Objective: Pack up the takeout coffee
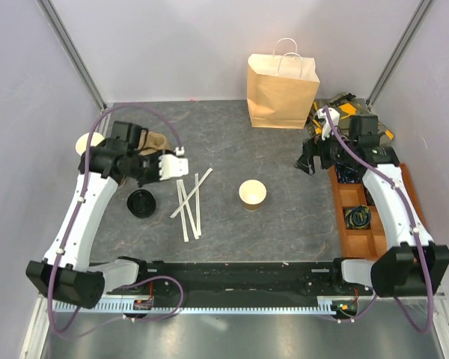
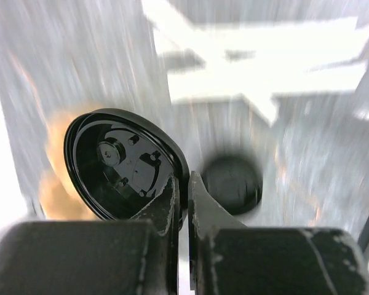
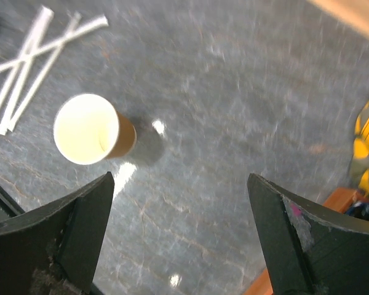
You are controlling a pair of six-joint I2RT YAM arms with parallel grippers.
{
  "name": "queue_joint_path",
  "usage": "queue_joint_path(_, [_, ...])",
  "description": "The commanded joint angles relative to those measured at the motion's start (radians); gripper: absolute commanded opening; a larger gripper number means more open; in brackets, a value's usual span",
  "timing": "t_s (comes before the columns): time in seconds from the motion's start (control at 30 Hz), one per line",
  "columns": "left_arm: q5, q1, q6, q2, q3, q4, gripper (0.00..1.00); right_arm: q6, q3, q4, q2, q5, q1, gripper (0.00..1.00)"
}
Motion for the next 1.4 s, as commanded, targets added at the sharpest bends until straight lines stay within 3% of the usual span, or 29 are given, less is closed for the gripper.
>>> queue_joint_path(0.0, [0.255, -0.180, -0.333, 0.094, 0.230, -0.116, 0.02, -0.013, -0.041, 0.192, -0.141, -0.145, 0.001, 0.98])
queue_joint_path(0.17, [0.591, -0.306, -0.601, 0.223, 0.410, -0.076, 0.02, -0.021, -0.060, 0.312, -0.259, -0.170, 0.015, 0.98])
queue_joint_path(0.2, [0.637, -0.315, -0.709, 0.252, 0.442, -0.029, 0.02, -0.048, -0.054, 0.306, -0.271, -0.183, 0.016, 0.98])
queue_joint_path(0.37, [0.822, -0.349, -1.078, 0.245, 0.383, 0.302, 0.02, -0.222, -0.043, 0.208, -0.395, -0.240, 0.018, 0.98])
queue_joint_path(0.4, [0.829, -0.349, -1.233, 0.223, 0.313, 0.404, 0.02, -0.214, -0.049, 0.209, -0.411, -0.246, 0.018, 0.98])
queue_joint_path(0.47, [0.823, -0.349, -1.395, 0.144, 0.220, 0.728, 0.02, -0.089, -0.066, 0.222, -0.445, -0.265, 0.018, 0.98])
queue_joint_path(0.5, [0.816, -0.349, -1.561, 0.115, 0.112, 0.847, 0.02, -0.032, -0.074, 0.243, -0.451, -0.269, 0.018, 0.98])
queue_joint_path(0.53, [0.810, -0.349, -1.654, 0.088, 0.053, 1.124, 0.02, 0.034, -0.084, 0.258, -0.454, -0.286, 0.018, 0.97])
queue_joint_path(0.6, [0.805, -0.350, -1.903, 0.038, -0.078, 1.334, 0.02, 0.209, -0.127, 0.357, -0.474, -0.296, 0.019, 0.96])
queue_joint_path(0.67, [0.820, -0.352, -2.032, 0.059, -0.126, 1.523, 0.02, 0.339, -0.164, 0.438, -0.495, -0.314, 0.019, 0.91])
queue_joint_path(0.8, [0.813, -0.352, -2.251, 0.084, -0.174, 1.743, 0.02, 0.587, -0.201, 0.660, -0.477, -0.407, 0.023, 0.82])
queue_joint_path(0.93, [0.768, -0.358, -2.273, 0.094, -0.174, 1.786, 0.02, 0.798, -0.256, 0.846, -0.482, -0.405, 0.052, 0.64])
queue_joint_path(1.03, [0.762, -0.360, -2.285, 0.102, -0.171, 1.786, 0.02, 0.860, -0.264, 0.892, -0.471, -0.380, 0.075, 0.62])
queue_joint_path(1.1, [0.777, -0.367, -2.301, 0.108, -0.164, 1.786, 0.02, 0.846, -0.250, 0.895, -0.452, -0.381, 0.084, 0.68])
queue_joint_path(1.17, [0.811, -0.378, -2.316, 0.114, -0.160, 1.786, 0.02, 0.715, -0.210, 0.877, -0.434, -0.403, 0.095, 0.69])
queue_joint_path(1.2, [0.838, -0.383, -2.318, 0.117, -0.160, 1.778, 0.02, 0.635, -0.184, 0.781, -0.428, -0.414, 0.099, 0.69])
queue_joint_path(1.23, [0.854, -0.390, -2.318, 0.120, -0.160, 1.774, 0.02, 0.420, -0.117, 0.707, -0.414, -0.435, 0.110, 0.70])
queue_joint_path(1.37, [0.963, -0.404, -2.354, 0.134, -0.176, 1.772, 0.02, 0.006, 0.018, 0.360, -0.388, -0.510, 0.128, 0.74])
